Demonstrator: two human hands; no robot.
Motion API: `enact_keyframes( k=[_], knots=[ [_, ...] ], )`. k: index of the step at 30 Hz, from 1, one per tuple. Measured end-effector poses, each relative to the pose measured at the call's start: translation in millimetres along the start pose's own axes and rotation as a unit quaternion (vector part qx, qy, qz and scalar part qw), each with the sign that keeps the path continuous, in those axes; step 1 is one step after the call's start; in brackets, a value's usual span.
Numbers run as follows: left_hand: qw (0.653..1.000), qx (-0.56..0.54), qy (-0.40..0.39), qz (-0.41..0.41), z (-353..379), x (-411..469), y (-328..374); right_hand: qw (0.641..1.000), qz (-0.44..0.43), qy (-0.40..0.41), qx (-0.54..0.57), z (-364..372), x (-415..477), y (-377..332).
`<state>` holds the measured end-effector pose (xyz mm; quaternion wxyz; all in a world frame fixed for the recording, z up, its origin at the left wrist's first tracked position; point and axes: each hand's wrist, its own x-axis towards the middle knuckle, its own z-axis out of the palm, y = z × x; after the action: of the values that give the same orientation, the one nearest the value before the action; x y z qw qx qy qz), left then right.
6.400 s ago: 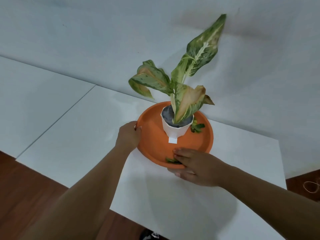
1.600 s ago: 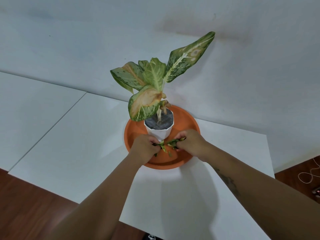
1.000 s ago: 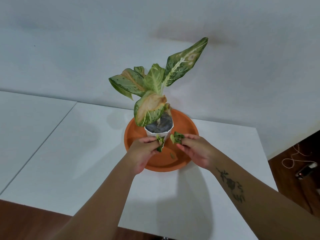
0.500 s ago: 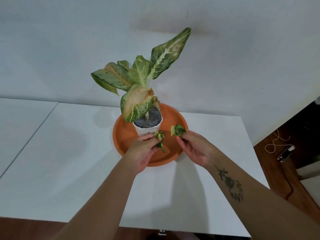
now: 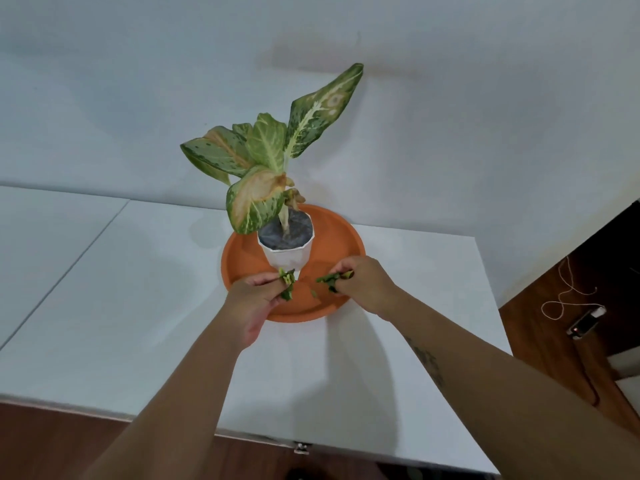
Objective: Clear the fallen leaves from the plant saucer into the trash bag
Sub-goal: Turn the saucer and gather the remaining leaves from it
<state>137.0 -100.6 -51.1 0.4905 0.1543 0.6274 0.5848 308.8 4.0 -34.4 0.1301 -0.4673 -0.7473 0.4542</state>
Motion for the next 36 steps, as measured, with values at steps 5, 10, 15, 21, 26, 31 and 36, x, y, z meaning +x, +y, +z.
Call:
enact_keyframes(
  k=[5,10,15,21,26,31,36],
  knots=[
    [1.000,-0.018,0.021,0.009,-16,-3,7,0.996,-0.038,-0.009,-0.074,4,13,-15],
    [0.999,-0.018,0.028,0.009,-24,1,8,0.988,0.011,-0.104,-0.115,2,19,-21],
    [1.000,-0.007,0.013,0.002,-26,6,7,0.975,0.005,-0.159,-0.157,6,19,-28],
    [1.000,0.011,0.005,-0.006,-25,14,5,0.956,-0.029,-0.169,-0.239,17,22,-33],
    [0.999,0.046,-0.002,-0.009,-24,22,7,0.951,-0.013,-0.149,-0.270,21,23,-30],
    [0.984,0.176,0.008,0.029,-19,26,12,0.983,0.019,-0.069,-0.172,8,22,-23],
    [0.891,0.431,-0.062,0.132,-5,34,15,0.990,0.039,-0.034,-0.130,-4,15,-20]
  ],
)
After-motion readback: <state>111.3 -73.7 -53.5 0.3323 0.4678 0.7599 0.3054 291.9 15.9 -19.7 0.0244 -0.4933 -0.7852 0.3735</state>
